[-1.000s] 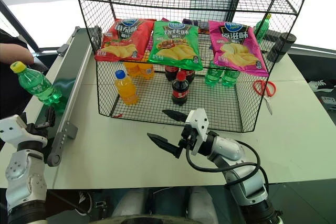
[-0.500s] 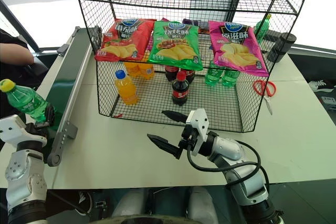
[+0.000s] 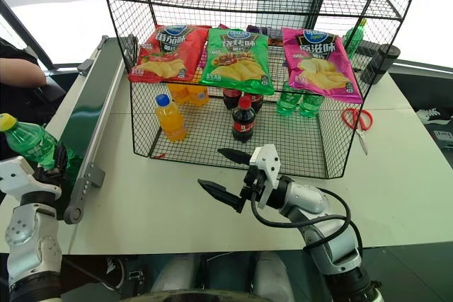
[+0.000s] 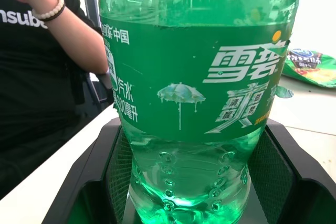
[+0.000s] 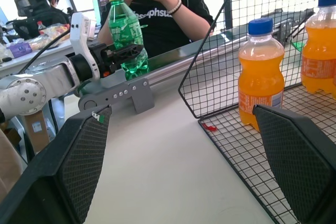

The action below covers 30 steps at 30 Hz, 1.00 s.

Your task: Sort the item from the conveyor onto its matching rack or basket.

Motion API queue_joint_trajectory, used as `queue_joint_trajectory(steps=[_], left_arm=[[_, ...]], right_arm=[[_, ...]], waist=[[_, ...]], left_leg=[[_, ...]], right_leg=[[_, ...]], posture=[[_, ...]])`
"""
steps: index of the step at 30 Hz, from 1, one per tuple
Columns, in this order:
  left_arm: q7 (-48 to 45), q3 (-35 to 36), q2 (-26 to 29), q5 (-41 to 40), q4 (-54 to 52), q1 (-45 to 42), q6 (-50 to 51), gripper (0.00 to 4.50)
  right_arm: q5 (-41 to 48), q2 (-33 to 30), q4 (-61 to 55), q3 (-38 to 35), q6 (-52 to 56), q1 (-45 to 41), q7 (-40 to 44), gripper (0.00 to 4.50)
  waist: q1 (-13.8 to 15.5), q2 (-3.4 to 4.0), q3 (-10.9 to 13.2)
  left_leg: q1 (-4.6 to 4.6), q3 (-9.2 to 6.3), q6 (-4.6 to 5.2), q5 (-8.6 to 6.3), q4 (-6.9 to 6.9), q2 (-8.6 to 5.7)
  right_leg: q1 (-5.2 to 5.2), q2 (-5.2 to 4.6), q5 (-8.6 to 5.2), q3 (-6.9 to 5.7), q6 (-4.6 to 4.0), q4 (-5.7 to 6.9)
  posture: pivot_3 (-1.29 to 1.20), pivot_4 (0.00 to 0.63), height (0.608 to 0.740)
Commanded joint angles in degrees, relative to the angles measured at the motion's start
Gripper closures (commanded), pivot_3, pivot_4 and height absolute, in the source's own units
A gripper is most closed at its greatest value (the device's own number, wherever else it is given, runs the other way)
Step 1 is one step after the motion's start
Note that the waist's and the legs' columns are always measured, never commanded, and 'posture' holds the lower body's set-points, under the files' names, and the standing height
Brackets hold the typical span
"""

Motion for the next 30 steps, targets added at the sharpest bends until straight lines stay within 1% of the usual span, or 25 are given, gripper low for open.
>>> queue_joint_trajectory(steps=[1, 2, 5, 8, 10, 15, 17, 19, 23, 26, 30], left_arm=[[-4.96, -2.42, 3.71, 0.94, -7.95, 0.62, -1.52, 1.91], [-6.17, -3.22, 4.21, 0.56, -9.59, 1.03, -1.18, 1.91], [-13.27, -9.29, 6.55, -1.18, -17.33, 3.37, 1.89, 1.91], [-17.44, -15.22, 6.85, -2.33, -22.13, 4.43, 5.14, 1.91], [-20.35, -20.05, 6.94, -1.63, -24.35, 4.27, 6.31, 1.91], [-24.42, -28.71, 5.55, -2.29, -25.91, 0.64, 10.12, 1.91], [-29.33, -35.65, 4.67, 0.41, -22.88, -3.73, 9.37, 1.91], [-32.99, -39.68, 3.40, 0.65, -20.72, -7.32, 9.22, 1.91], [-37.62, -42.48, 2.54, -0.15, -18.35, -12.12, 10.04, 1.91], [-40.80, -43.39, 3.09, -0.42, -17.09, -13.71, 10.35, 1.91], [-44.73, -43.68, 3.84, -1.12, -15.62, -15.19, 11.32, 1.91]], right_arm=[[1.05, -0.10, -2.56, -1.33, -0.38, -0.96, -0.24, 0.00], [1.03, -0.20, -2.55, -1.50, -0.39, -1.01, -0.25, 0.00], [0.91, -0.66, -2.56, -1.83, -0.33, -1.14, -0.18, 0.00], [0.97, -0.98, -2.65, -1.68, -0.16, -1.21, 0.12, 0.00], [0.83, -1.00, -2.80, -1.61, -0.18, -1.20, 0.02, 0.00], [0.53, -0.86, -2.99, -1.53, -0.29, -1.19, -0.55, 0.00], [0.10, -0.78, -3.00, -1.51, -0.38, -0.95, -1.13, 0.00], [-0.25, -0.52, -3.22, -1.45, -0.41, -0.50, -2.04, 0.00], [-0.81, 0.06, -3.73, -1.48, -0.72, 0.46, -3.77, 0.00], [-1.33, 0.21, -3.98, -1.54, -1.06, 0.92, -4.67, 0.00], [-1.71, 0.04, -4.19, -1.97, -1.23, 1.31, -5.68, 0.00]], waist=[[-0.03, -0.14, 0.06], [0.00, -0.15, 0.07], [-0.07, -0.11, 0.11], [-0.09, 0.05, 0.19], [-0.13, 0.13, 0.24], [-0.16, 0.19, 0.27], [0.04, 0.20, 0.28], [0.43, 0.23, 0.30], [-0.24, 0.22, 0.29], [-0.30, 0.25, 0.30], [-0.09, 0.27, 0.31]], left_leg=[[-0.03, 0.00, 0.00, 0.00, 0.00, 0.00], [-0.05, 0.00, 0.00, 0.00, 0.00, 0.00], [-0.07, 0.00, -0.01, 0.00, -0.01, -0.01], [-0.05, 0.01, -0.01, 0.00, -0.04, -0.06], [-0.04, 0.01, -0.01, 0.00, -0.07, -0.06], [-0.04, 0.02, -0.01, 0.00, -0.10, -0.02], [-0.04, 0.02, 0.00, 0.00, -0.08, -0.04], [-0.06, 0.02, 0.00, 0.00, 0.00, -0.10], [-0.06, 0.04, 0.02, -0.01, 0.00, -0.14], [0.00, 0.04, 0.03, 0.00, -0.04, 0.01], [0.00, 0.00, 0.03, 0.00, -0.05, 0.05]], right_leg=[[-0.03, 0.00, 0.00, 0.00, 0.00, 0.00], [-0.04, 0.00, 0.00, 0.00, 0.00, -0.01], [-0.04, -0.04, 0.00, 0.00, -0.01, -0.06], [-0.02, -0.12, 0.00, 0.02, -0.02, -0.11], [-0.02, -0.11, 0.00, 0.02, -0.02, -0.11], [-0.06, -0.03, 0.00, 0.01, -0.02, -0.07], [-0.05, -0.01, 0.00, 0.01, -0.02, -0.06], [-0.01, -0.02, 0.00, -0.01, -0.01, -0.06], [0.01, -0.01, 0.01, 0.01, 0.00, -0.08], [-0.02, 0.23, 0.00, 0.03, -0.01, -0.03], [-0.03, 0.28, -0.01, 0.02, -0.03, 0.02]], posture=[[0.00, 0.150, 0.724], [0.00, 0.150, 0.724], [0.00, 0.150, 0.724], [0.00, 0.150, 0.724], [0.00, 0.150, 0.724], [0.00, 0.150, 0.724], [0.00, 0.150, 0.724], [0.00, 0.150, 0.724], [0.00, 0.150, 0.724], [0.00, 0.150, 0.724], [0.00, 0.150, 0.724]])
